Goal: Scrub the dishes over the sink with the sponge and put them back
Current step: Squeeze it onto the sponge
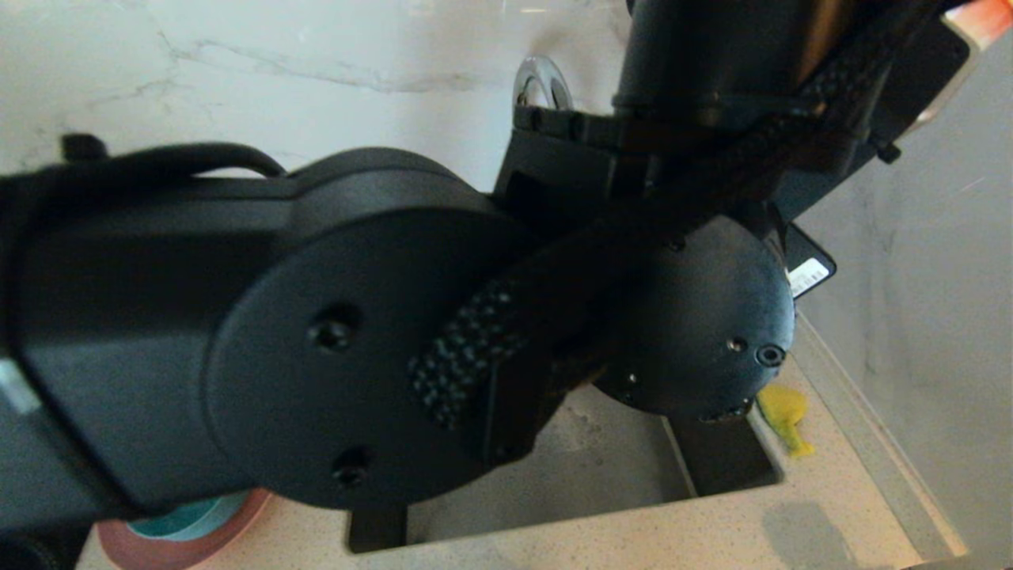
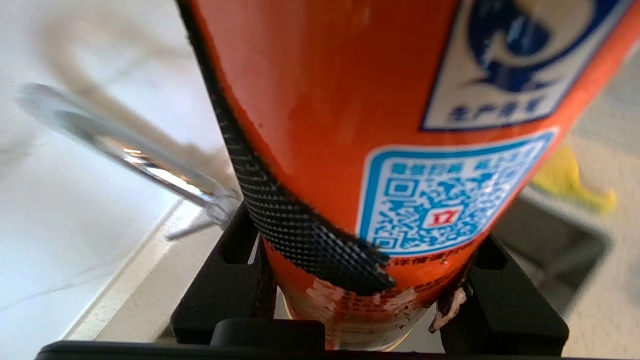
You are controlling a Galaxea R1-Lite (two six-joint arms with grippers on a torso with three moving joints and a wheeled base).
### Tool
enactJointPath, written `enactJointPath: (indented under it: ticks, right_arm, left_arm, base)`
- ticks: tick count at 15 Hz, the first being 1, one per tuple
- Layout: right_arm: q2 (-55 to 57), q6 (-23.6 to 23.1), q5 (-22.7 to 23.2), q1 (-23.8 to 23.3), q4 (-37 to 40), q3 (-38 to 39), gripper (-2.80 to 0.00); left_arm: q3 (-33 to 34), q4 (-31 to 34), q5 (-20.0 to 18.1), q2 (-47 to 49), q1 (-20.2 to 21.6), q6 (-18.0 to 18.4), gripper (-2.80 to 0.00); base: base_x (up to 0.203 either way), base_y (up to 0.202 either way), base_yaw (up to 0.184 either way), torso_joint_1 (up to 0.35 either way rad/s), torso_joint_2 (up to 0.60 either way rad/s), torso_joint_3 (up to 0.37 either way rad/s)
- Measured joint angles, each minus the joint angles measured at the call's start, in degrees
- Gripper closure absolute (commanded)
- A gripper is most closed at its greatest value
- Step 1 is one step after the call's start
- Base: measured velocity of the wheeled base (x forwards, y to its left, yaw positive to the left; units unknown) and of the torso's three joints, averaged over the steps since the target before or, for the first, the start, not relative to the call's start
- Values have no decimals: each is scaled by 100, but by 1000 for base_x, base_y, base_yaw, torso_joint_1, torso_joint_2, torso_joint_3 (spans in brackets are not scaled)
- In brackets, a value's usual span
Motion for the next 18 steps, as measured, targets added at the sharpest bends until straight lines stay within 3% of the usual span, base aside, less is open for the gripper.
enactJointPath:
  ticks: [7, 13, 18]
  right_arm:
    - [0, 0, 0, 0, 0, 0, 0]
    - [0, -2, 0, 0, 0, 0, 0]
    - [0, -1, 0, 0, -1, 0, 0]
  left_arm:
    - [92, 41, 198, 767, -9, 151, 0]
    - [126, 84, 603, 1400, -9, 479, 0]
    - [178, 577, 998, 1744, -9, 587, 0]
  base:
    - [0, 0, 0, 0, 0, 0]
    - [0, 0, 0, 0, 0, 0]
    - [0, 0, 0, 0, 0, 0]
